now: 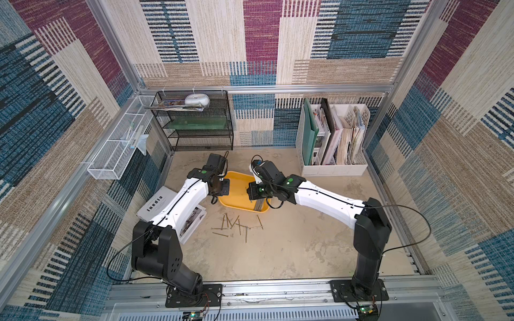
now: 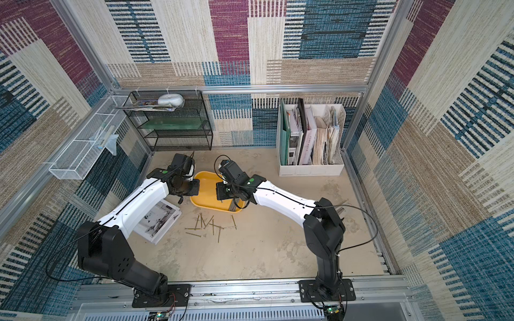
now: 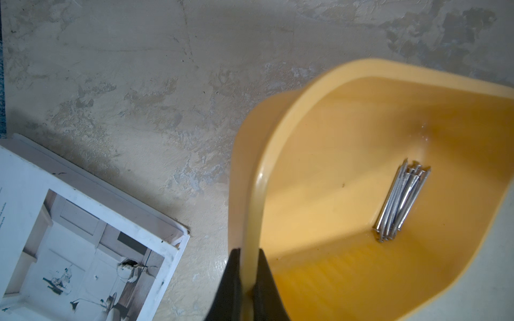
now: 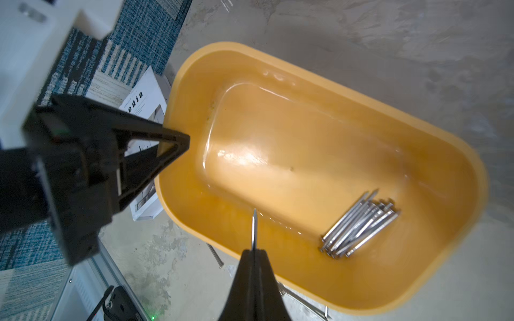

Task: Put the nails on the desktop into the storage box
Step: Place the nail in the storage box.

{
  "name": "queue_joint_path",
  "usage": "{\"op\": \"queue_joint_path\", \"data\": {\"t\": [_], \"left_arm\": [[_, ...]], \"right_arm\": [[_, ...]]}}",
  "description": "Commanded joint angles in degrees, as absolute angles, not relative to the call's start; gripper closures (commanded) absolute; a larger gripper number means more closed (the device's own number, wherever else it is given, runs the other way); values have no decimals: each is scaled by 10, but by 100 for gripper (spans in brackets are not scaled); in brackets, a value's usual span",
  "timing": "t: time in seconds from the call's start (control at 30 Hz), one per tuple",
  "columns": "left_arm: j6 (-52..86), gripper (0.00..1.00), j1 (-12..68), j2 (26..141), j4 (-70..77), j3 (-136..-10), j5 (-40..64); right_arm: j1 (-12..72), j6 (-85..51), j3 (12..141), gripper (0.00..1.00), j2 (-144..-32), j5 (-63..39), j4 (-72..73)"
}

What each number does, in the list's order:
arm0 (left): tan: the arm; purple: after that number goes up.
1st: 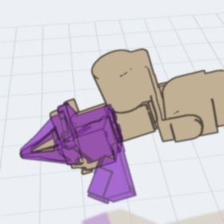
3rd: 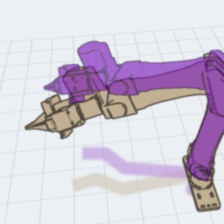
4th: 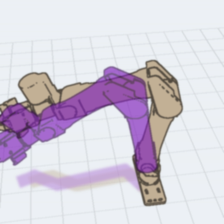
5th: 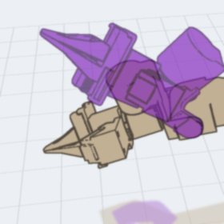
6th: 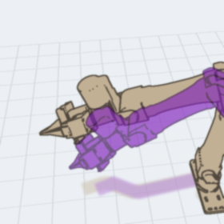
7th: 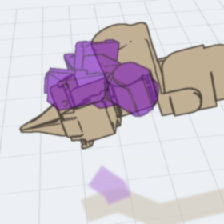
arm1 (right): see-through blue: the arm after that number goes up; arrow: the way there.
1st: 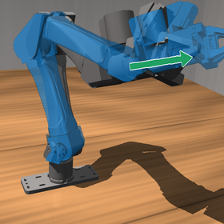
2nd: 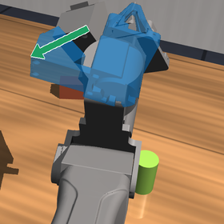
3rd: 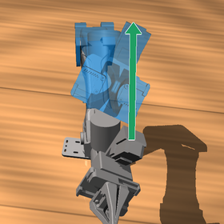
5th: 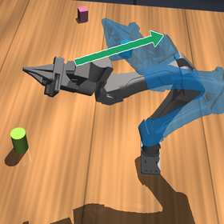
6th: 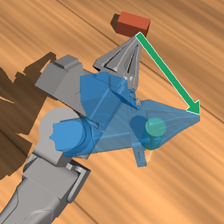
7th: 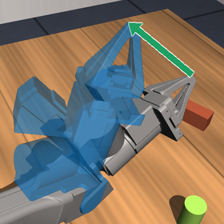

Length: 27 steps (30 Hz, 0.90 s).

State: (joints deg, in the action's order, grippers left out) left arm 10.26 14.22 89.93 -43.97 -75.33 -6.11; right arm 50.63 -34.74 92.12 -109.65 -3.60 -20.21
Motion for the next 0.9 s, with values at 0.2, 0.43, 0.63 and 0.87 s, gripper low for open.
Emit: {"op": "queue_joint_path", "data": {"t": [0.2, 0.43, 0.63, 0.87], "left_arm": [[104, 100, 142, 906, -444, -760, -50], [104, 100, 142, 907, -446, -760, -54], [103, 100, 142, 909, -448, -760, -55], [100, 100, 142, 915, -449, -761, -54]], "right_arm": [[500, -440, 909, 100, -1159, -20, -119], [490, -459, 888, 100, -1168, -17, -90], [485, -441, 842, 100, -1114, 1, -78], [478, -335, 780, 100, -1043, 14, -104]]}}
